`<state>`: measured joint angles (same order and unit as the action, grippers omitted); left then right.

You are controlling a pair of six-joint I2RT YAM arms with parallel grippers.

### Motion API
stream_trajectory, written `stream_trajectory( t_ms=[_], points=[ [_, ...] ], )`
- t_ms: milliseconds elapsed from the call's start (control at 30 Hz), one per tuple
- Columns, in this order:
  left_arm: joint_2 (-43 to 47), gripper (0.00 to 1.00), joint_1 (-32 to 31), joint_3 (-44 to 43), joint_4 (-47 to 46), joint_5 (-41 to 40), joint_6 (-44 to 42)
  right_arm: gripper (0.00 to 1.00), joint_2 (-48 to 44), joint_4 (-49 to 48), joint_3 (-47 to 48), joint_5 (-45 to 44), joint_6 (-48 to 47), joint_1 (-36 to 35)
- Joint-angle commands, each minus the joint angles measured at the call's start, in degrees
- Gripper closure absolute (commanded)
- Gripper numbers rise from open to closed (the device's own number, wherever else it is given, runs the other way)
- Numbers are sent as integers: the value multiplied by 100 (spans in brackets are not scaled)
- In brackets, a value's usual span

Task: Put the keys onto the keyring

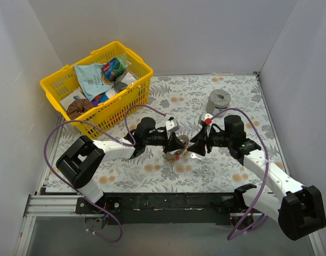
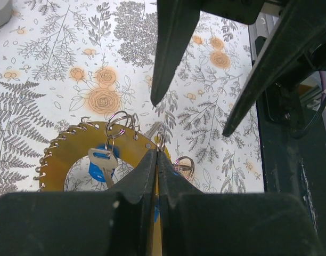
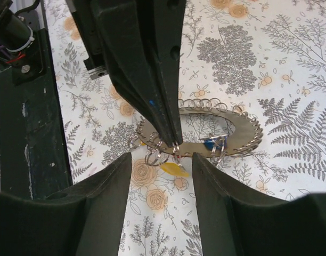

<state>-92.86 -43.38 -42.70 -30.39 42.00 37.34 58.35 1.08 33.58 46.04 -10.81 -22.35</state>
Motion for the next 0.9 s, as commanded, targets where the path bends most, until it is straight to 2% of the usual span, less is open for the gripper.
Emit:
stream_trajectory(
  t_ms=[0,667,867],
  points=[
    [356,100,75,95,-810,-43,423,43,-17,-310,-36,440,70,11],
    [453,100,119,69,-802,203,414,57,440,-1013,-159,203,255,29],
    [523,100,128,77,-793,256,405,64,607,-1110,-150,203,263,29]
  ],
)
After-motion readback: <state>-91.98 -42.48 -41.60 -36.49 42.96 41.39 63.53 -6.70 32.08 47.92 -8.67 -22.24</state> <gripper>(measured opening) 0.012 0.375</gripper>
